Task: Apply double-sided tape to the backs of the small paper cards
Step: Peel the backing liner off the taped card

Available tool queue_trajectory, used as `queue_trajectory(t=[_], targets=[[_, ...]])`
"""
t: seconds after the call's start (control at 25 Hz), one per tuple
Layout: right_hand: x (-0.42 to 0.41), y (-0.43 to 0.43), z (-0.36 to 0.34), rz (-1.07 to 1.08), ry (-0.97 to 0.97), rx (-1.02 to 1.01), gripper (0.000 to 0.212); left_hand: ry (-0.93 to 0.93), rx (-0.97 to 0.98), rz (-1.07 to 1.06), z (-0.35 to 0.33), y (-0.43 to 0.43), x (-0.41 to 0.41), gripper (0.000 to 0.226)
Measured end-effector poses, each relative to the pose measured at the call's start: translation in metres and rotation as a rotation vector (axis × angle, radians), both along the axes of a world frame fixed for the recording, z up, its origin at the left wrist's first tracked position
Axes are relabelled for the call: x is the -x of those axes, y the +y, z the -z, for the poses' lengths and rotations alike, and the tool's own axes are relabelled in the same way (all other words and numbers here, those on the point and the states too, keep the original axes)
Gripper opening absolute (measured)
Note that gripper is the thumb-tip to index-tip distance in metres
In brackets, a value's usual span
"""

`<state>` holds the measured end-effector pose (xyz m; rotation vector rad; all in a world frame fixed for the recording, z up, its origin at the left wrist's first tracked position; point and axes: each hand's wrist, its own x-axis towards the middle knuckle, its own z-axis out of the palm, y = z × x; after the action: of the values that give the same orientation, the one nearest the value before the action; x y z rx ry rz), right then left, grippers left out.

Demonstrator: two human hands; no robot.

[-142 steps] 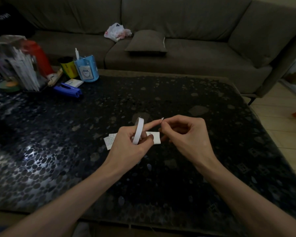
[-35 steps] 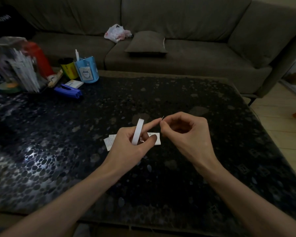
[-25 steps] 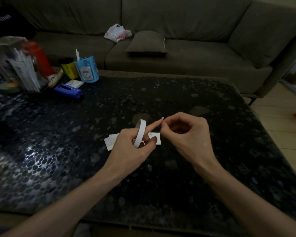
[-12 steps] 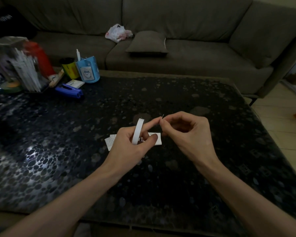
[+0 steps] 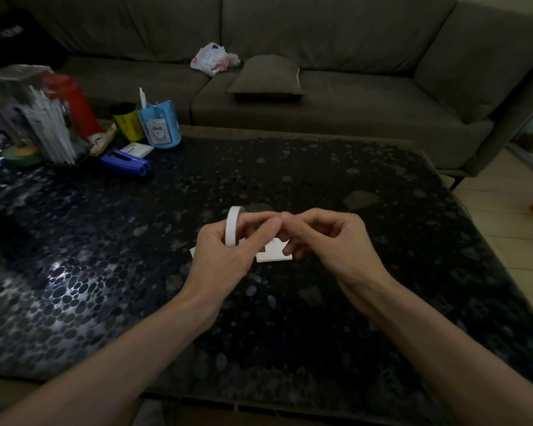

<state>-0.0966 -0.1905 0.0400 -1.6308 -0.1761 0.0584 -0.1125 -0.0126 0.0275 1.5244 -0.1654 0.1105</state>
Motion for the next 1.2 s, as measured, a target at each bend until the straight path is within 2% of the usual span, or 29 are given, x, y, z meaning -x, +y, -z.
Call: queue_trajectory(t=[0.08, 0.28, 0.44, 0.56, 0.84, 1.2], targets=[[-0.001, 0.003, 0.0, 0.013, 0.027, -0.002, 0.028, 0.081, 0.048, -0.056, -0.002, 0.001, -0.001, 0.027], [-0.002, 0.006, 0.0, 0.014, 0.053, 0.054, 0.029, 0.162, 0.056, -0.131, -0.001, 0.001, -0.002, 0.011], [0.001, 0.006, 0.0, -0.017, -0.038, 0.115, 0.014, 0.167, 0.041, -0.139, -0.001, 0.0, -0.003, 0.01], [0.002, 0.006, 0.001, -0.029, -0.101, 0.115, 0.005, 0.144, 0.042, -0.126, 0.0, -0.001, -0.002, 0.011], [0.003, 0.003, 0.002, 0.078, -0.183, 0.151, 0.005, 0.023, -0.079, -0.064, 0.003, -0.001, -0.002, 0.022], [0.0, -0.001, 0.001, 0.122, -0.123, 0.088, 0.009, -0.147, -0.268, -0.018, 0.01, -0.001, -0.003, 0.036]])
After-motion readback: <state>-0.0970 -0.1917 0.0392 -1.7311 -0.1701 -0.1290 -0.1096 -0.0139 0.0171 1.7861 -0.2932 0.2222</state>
